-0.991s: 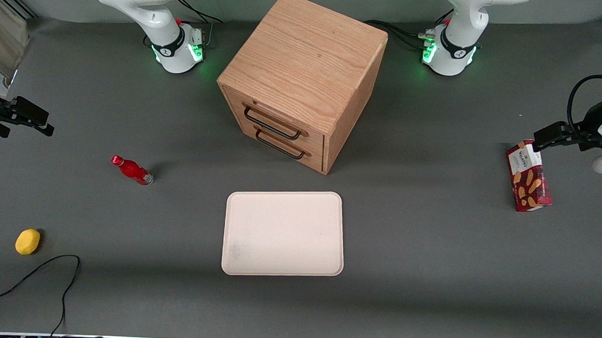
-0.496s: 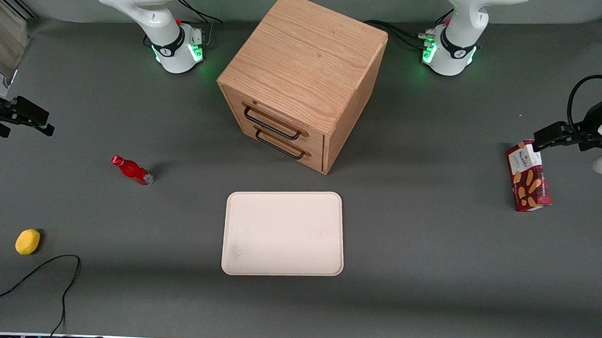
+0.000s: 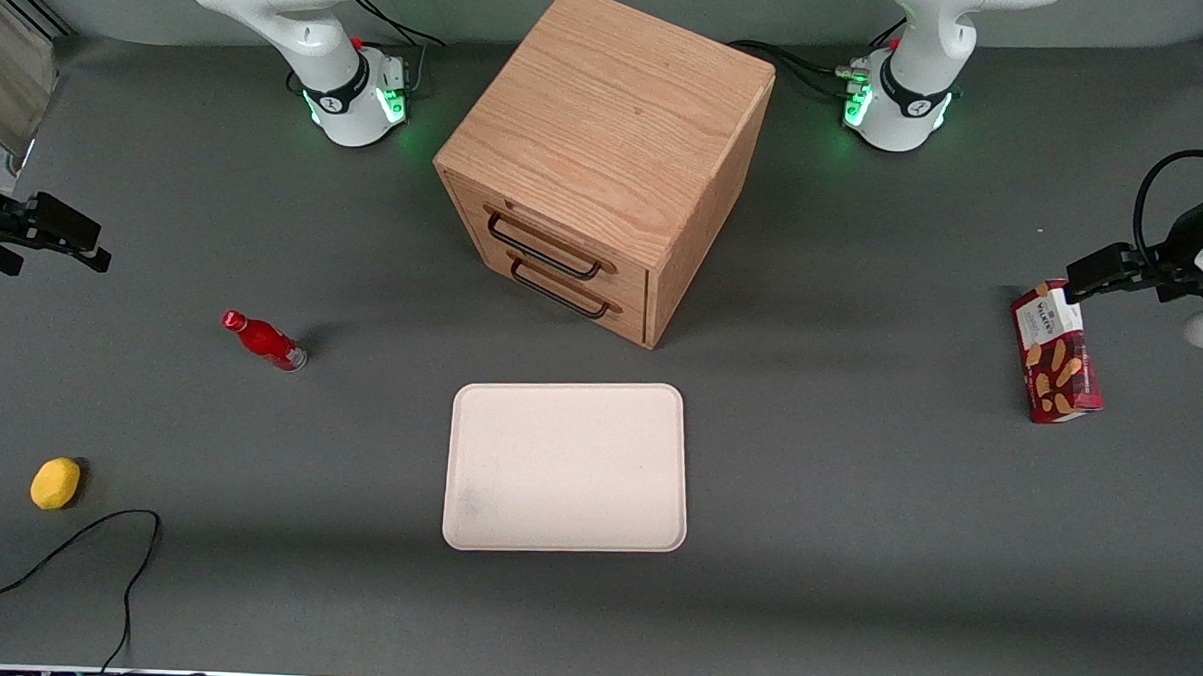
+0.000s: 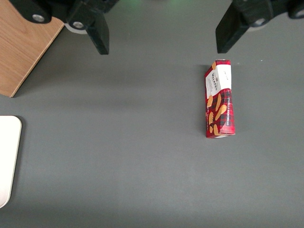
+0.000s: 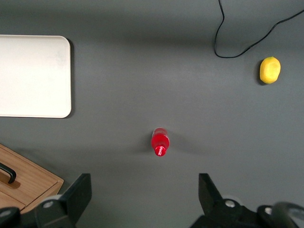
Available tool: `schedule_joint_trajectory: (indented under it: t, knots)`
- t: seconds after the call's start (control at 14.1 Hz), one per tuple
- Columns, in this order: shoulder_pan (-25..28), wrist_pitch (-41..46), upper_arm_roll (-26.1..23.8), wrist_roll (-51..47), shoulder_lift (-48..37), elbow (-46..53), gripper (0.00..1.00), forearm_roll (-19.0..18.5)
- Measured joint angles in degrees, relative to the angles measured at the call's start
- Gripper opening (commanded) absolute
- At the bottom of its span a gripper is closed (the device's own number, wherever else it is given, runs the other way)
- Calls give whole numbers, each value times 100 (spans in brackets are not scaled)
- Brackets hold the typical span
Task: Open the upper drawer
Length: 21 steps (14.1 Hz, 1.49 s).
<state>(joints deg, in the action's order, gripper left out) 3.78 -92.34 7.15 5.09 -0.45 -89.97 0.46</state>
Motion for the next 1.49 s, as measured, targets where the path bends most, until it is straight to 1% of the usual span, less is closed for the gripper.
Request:
schedule_joint_trajectory:
  t: [0.21,0.64,1.06,1.49]
  knots:
    - [150,-21,-7,0,72,-4,100,0]
    - [805,-471,-21,0,372,-6,100,0]
    - [1685,-592,-21,0,456,122,100,0]
    - [2428,-609,-16,42,686,325,100,0]
